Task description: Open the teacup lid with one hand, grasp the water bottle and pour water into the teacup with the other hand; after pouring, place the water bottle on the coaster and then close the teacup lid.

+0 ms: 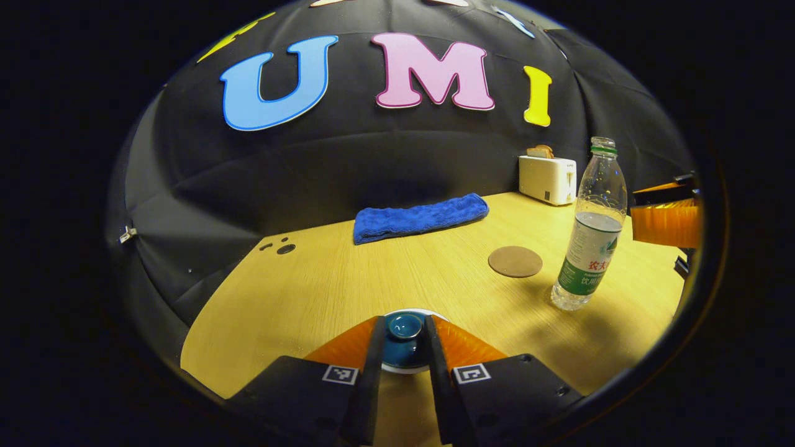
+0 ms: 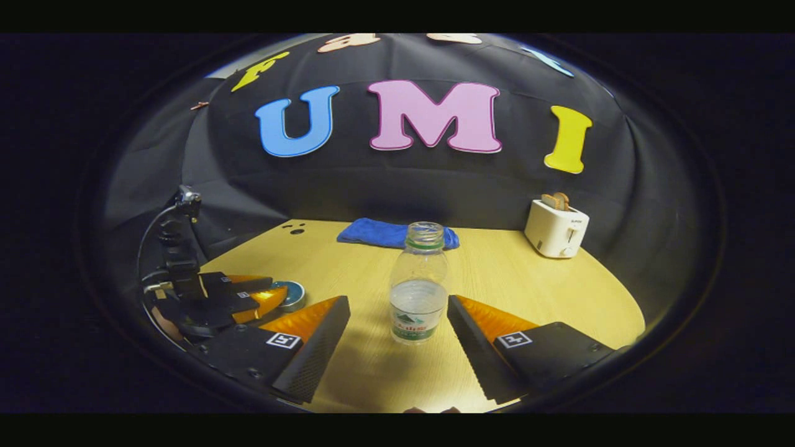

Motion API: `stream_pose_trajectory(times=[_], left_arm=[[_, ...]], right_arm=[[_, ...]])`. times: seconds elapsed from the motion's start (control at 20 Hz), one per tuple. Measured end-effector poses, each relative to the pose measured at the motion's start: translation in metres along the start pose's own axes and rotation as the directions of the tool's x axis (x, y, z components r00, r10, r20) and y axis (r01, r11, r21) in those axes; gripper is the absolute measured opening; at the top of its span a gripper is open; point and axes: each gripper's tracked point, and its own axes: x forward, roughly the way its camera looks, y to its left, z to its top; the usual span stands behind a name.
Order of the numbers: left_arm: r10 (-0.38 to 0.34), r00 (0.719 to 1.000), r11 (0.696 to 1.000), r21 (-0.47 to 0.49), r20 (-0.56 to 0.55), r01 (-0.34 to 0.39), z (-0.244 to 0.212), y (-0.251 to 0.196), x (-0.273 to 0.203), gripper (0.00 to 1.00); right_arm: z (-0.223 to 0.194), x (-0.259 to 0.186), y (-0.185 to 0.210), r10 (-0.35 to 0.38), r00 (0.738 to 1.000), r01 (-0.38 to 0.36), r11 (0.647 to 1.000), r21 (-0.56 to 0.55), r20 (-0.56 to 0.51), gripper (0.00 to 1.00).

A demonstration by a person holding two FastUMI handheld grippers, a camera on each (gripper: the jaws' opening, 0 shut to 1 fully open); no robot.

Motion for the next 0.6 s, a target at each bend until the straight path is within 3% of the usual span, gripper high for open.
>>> stream_pose_trajectory(times=[0.05, 0.15, 0.2, 0.25, 0.35, 0.6], left_arm=[[-0.001, 1.000, 1.000, 0.004, 0.001, 0.001, 0.001, -0.001, 0.001, 0.51], [-0.002, 1.000, 1.000, 0.008, 0.005, 0.002, 0.002, -0.002, 0.002, 0.32], [-0.002, 1.000, 1.000, 0.006, 0.006, 0.002, 0.001, -0.002, 0.004, 0.38], [-0.001, 1.000, 1.000, 0.001, 0.003, 0.001, 0.000, -0.001, 0.004, 0.32], [-0.007, 1.000, 1.000, -0.004, 0.003, 0.007, -0.001, -0.002, 0.004, 0.35], [0.001, 1.000, 1.000, -0.009, 0.019, -0.001, 0.002, -0.002, 0.003, 0.28]], right_arm=[[0.000, 0.001, 0.000, -0.002, 1.000, 0.002, 1.000, -0.001, 0.000, 0.98], [-0.001, 0.003, -0.001, -0.005, 1.000, 0.005, 1.000, -0.002, 0.002, 0.98], [-0.002, 0.003, -0.002, -0.006, 1.000, 0.006, 1.000, -0.001, 0.001, 0.98], [-0.003, 0.004, -0.003, -0.006, 1.000, 0.006, 1.000, 0.002, 0.000, 0.98], [-0.004, 0.008, -0.003, -0.006, 1.000, 0.006, 1.000, 0.008, -0.001, 0.98], [-0.007, 0.016, -0.002, -0.012, 1.000, 0.012, 1.000, 0.008, 0.007, 0.98]])
